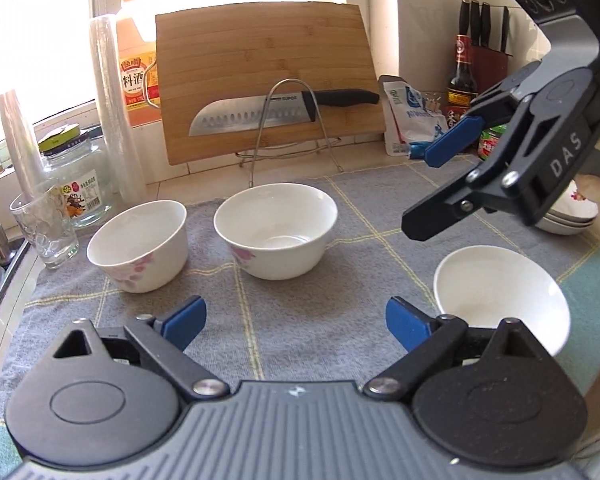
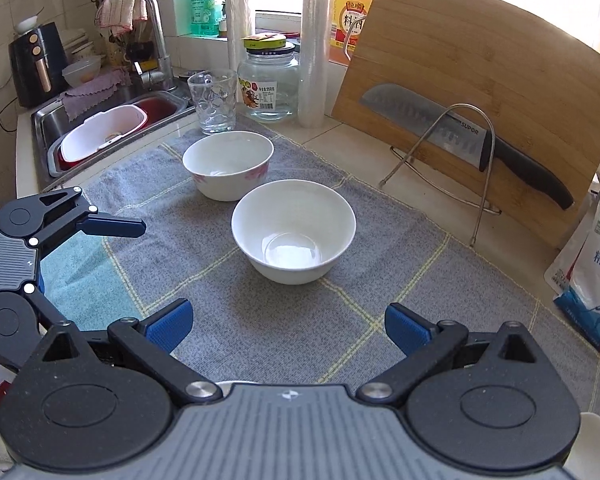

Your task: Organize plates and bowls

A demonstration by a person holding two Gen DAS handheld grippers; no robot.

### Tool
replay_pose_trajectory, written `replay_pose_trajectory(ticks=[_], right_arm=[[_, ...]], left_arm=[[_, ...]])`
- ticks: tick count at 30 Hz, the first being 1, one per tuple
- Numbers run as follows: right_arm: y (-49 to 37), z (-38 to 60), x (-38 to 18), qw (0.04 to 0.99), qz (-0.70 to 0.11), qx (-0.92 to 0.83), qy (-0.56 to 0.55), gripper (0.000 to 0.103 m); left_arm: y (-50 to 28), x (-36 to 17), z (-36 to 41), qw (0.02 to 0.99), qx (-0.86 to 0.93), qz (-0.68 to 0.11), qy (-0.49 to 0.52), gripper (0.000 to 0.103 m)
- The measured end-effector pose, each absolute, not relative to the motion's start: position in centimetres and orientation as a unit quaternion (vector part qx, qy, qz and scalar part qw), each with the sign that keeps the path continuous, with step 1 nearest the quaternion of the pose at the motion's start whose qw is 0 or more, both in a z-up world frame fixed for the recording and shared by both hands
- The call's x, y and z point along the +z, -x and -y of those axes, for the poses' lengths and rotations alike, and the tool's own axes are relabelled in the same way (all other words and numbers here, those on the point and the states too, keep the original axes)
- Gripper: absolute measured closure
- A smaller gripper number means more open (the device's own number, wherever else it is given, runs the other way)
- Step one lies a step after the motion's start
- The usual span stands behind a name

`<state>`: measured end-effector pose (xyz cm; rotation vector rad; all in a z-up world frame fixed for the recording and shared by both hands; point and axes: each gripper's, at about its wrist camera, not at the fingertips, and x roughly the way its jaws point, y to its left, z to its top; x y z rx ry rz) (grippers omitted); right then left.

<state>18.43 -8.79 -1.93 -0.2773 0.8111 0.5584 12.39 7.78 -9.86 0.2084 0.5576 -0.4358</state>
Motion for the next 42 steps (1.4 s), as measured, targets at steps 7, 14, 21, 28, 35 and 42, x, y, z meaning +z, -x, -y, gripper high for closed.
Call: replay_pose_trajectory(ticks=[7, 14, 21, 28, 35, 42], right_arm=[[-21.5, 7.9, -2.1, 0.866, -0.398, 0.270, 0.133, 0.000], [-24.6, 7.3, -3.0, 0.858, -0.410, 0.279, 0.132, 0.000], [-27.6, 6.9, -3.9, 0.850, -0.422, 0.295, 0.114, 0.000], [-30.3, 6.4, -5.2, 0.842, -0.435, 0.302, 0.105, 0.006], [-31.8, 5.9, -6.1, 0.831, -0.449, 0.313, 0.097, 0.018], [-32.7, 5.7, -6.7, 0.822, -0.462, 0.321, 0.089, 0.032]], left_arm=[[-15.8, -10.9, -7.2, 0.936, -0.196, -0.273, -0.099, 0.007], [-17.7, -11.2, -6.3, 0.936, -0.202, -0.269, -0.109, 0.007], [-19.7, -11.8, -6.1, 0.931, -0.208, -0.277, -0.111, 0.008], [-20.6, -12.1, -5.9, 0.926, -0.222, -0.284, -0.109, 0.009], [-21.3, -12.1, -5.8, 0.923, -0.234, -0.289, -0.102, 0.017], [-21.4, -12.2, -5.7, 0.920, -0.243, -0.290, -0.099, 0.021]])
